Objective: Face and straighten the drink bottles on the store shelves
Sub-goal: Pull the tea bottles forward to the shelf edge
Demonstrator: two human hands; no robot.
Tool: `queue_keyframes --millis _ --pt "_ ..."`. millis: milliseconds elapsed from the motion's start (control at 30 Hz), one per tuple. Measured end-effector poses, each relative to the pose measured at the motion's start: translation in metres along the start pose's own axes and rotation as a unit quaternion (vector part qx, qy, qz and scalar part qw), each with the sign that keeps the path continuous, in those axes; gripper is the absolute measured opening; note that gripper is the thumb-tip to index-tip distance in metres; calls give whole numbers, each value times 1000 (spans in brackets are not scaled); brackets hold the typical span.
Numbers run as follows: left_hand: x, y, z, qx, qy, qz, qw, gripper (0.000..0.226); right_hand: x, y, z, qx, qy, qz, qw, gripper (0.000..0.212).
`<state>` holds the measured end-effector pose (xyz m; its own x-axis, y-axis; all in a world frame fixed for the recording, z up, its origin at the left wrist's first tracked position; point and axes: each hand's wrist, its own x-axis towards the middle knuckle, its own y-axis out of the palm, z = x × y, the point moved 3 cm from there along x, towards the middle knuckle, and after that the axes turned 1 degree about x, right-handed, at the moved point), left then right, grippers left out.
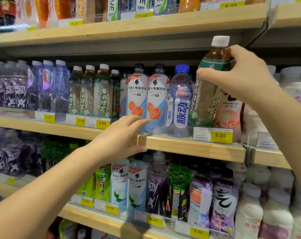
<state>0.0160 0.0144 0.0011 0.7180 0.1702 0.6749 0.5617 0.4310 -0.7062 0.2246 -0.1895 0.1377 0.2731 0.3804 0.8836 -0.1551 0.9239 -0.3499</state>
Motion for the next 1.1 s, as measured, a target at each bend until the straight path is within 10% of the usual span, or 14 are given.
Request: queue_keyframes --millis 1100 --pt "-77 -22 221 -9 14 4 1000 78 32 188 169 48 75 -28 996 57"
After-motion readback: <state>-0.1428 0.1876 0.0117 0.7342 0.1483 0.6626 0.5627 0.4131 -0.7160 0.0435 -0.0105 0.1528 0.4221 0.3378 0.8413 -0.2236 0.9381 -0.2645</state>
